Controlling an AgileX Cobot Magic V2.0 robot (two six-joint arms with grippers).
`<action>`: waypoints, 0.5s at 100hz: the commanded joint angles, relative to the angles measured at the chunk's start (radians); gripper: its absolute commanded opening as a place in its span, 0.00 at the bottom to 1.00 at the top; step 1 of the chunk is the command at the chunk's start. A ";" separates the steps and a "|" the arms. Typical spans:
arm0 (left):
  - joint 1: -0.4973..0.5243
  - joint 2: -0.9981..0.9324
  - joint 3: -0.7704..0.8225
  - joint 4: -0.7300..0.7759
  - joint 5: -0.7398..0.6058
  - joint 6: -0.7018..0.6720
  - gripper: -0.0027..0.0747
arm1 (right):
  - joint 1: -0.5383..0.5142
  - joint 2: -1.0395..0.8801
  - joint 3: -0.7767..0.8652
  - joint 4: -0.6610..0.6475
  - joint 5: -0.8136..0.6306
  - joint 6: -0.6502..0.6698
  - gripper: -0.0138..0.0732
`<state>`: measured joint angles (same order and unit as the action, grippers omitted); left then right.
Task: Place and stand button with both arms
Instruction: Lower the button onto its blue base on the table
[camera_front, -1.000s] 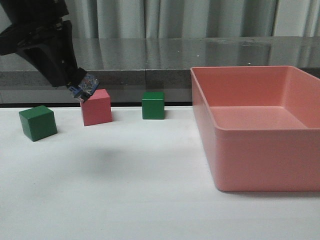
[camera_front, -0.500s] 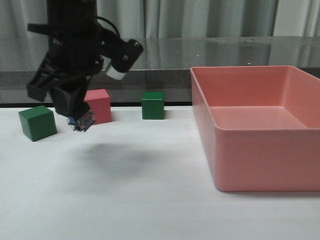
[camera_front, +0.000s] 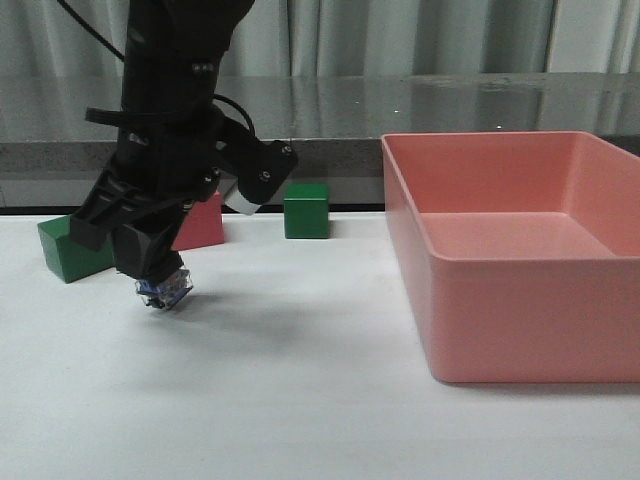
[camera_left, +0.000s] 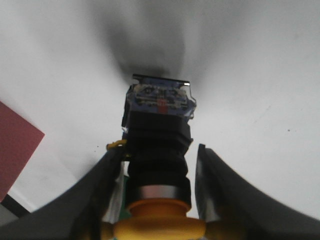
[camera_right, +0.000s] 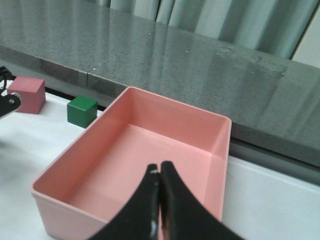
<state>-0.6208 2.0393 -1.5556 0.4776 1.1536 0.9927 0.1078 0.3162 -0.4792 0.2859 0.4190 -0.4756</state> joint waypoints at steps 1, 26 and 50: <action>-0.006 -0.046 -0.033 0.003 0.013 -0.011 0.01 | -0.005 0.007 -0.026 0.003 -0.072 0.000 0.07; -0.006 -0.045 -0.033 -0.019 0.016 -0.011 0.01 | -0.005 0.007 -0.026 0.003 -0.072 0.000 0.07; -0.006 -0.007 -0.033 -0.013 0.060 -0.011 0.01 | -0.005 0.007 -0.026 0.003 -0.072 0.000 0.07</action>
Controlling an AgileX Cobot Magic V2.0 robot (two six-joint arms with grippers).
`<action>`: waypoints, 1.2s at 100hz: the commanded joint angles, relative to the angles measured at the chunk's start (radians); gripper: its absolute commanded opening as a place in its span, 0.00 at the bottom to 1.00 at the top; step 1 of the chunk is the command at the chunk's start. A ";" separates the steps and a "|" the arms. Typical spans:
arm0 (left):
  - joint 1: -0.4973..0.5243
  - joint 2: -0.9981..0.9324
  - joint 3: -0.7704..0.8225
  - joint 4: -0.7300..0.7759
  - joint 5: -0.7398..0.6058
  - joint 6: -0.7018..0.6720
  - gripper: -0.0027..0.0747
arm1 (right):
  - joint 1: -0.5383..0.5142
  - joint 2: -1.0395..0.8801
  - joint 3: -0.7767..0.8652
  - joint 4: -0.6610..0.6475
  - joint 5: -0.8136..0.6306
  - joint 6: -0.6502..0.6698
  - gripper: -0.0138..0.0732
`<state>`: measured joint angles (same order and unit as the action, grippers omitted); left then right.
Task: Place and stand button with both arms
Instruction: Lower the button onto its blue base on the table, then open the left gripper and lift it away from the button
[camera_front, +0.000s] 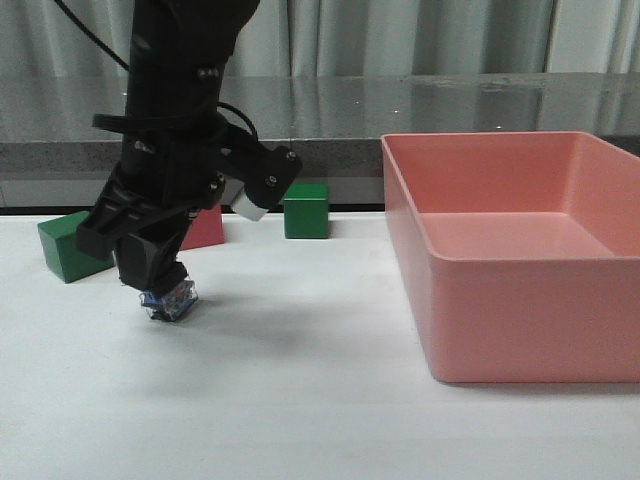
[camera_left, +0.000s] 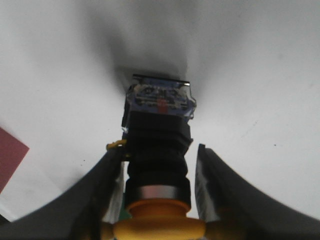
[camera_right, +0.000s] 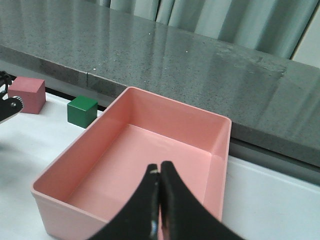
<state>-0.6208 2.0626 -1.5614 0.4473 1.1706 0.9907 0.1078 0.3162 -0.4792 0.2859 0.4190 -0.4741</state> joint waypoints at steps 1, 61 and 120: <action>-0.006 -0.028 -0.027 0.017 0.046 -0.009 0.01 | -0.005 0.007 -0.026 0.003 -0.072 -0.002 0.07; -0.010 -0.010 -0.130 -0.074 0.079 -0.014 0.72 | -0.005 0.007 -0.026 0.003 -0.070 -0.002 0.07; -0.002 -0.151 -0.206 -0.101 0.103 -0.355 0.81 | -0.005 0.007 -0.026 0.003 -0.068 -0.002 0.07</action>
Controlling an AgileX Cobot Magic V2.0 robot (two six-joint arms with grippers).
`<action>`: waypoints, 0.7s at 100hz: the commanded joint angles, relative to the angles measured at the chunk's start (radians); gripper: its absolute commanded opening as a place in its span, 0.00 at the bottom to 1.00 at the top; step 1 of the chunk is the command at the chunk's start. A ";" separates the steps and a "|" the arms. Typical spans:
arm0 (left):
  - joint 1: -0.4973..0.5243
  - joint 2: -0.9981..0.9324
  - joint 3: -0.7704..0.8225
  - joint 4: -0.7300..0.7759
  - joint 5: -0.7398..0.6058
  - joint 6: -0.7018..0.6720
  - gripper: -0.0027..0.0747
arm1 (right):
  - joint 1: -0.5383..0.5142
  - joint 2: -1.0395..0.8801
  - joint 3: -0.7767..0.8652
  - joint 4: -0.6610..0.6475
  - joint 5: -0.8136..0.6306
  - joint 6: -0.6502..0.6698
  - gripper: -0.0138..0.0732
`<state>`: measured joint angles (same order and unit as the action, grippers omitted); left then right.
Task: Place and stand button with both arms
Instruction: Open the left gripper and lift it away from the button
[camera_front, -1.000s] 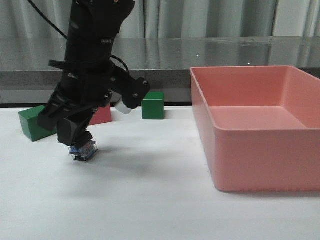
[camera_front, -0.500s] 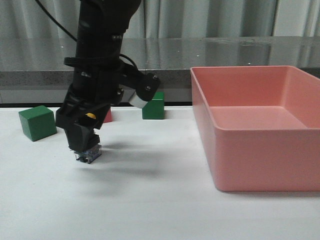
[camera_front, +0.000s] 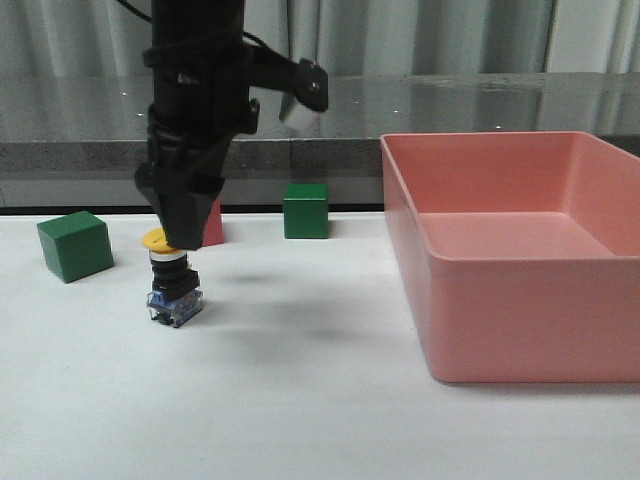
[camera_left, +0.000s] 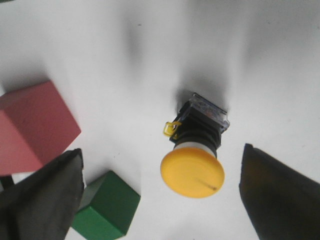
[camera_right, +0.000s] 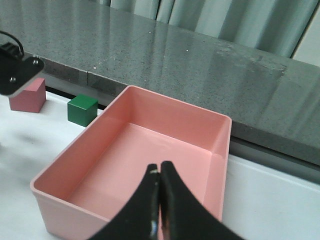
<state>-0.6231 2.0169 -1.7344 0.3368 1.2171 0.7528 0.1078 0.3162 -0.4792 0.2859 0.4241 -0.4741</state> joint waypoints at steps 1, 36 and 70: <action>0.001 -0.113 -0.033 0.009 0.054 -0.129 0.80 | -0.005 0.007 -0.026 0.003 -0.073 -0.002 0.07; 0.058 -0.324 -0.033 -0.036 0.023 -0.397 0.01 | -0.005 0.007 -0.026 0.003 -0.073 -0.002 0.07; 0.209 -0.660 0.155 -0.215 -0.313 -0.475 0.01 | -0.005 0.007 -0.026 0.003 -0.073 -0.002 0.07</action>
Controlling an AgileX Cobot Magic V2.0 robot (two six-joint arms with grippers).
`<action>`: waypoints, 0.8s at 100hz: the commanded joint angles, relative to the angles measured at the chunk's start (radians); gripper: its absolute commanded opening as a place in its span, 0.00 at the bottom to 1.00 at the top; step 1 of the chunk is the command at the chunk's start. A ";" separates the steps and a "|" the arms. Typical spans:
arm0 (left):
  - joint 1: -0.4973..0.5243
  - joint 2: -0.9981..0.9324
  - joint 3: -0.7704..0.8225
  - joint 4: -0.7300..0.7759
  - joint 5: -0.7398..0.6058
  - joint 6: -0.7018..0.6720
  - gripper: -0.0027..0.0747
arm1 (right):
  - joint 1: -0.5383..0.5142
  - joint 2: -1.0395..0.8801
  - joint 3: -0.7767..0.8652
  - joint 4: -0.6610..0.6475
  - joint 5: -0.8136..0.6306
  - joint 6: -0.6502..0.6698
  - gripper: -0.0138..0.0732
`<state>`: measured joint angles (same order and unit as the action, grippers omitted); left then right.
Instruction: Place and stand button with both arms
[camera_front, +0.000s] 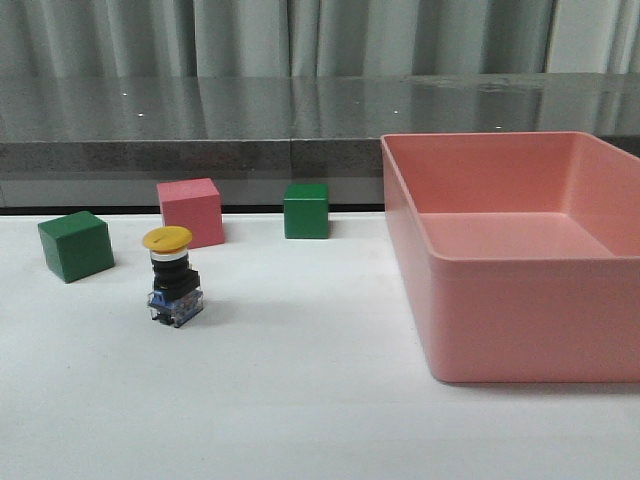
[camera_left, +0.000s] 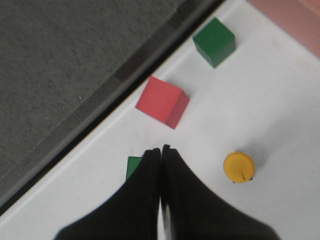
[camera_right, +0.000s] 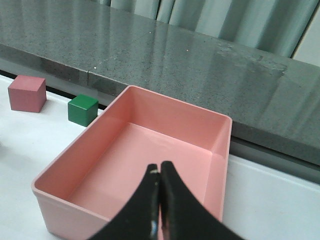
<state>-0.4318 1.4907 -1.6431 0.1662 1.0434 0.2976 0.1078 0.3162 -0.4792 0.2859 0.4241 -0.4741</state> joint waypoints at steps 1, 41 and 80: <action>0.022 -0.143 0.075 -0.048 -0.155 -0.020 0.01 | -0.005 0.007 -0.026 0.003 -0.073 -0.002 0.07; 0.047 -0.744 0.847 -0.155 -0.621 -0.054 0.01 | -0.005 0.007 -0.026 0.003 -0.073 -0.002 0.07; 0.047 -1.163 1.240 -0.158 -0.667 -0.082 0.01 | -0.005 0.007 -0.026 0.003 -0.073 -0.002 0.07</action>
<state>-0.3903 0.3796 -0.4189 0.0218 0.4788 0.2287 0.1078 0.3162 -0.4792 0.2859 0.4250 -0.4741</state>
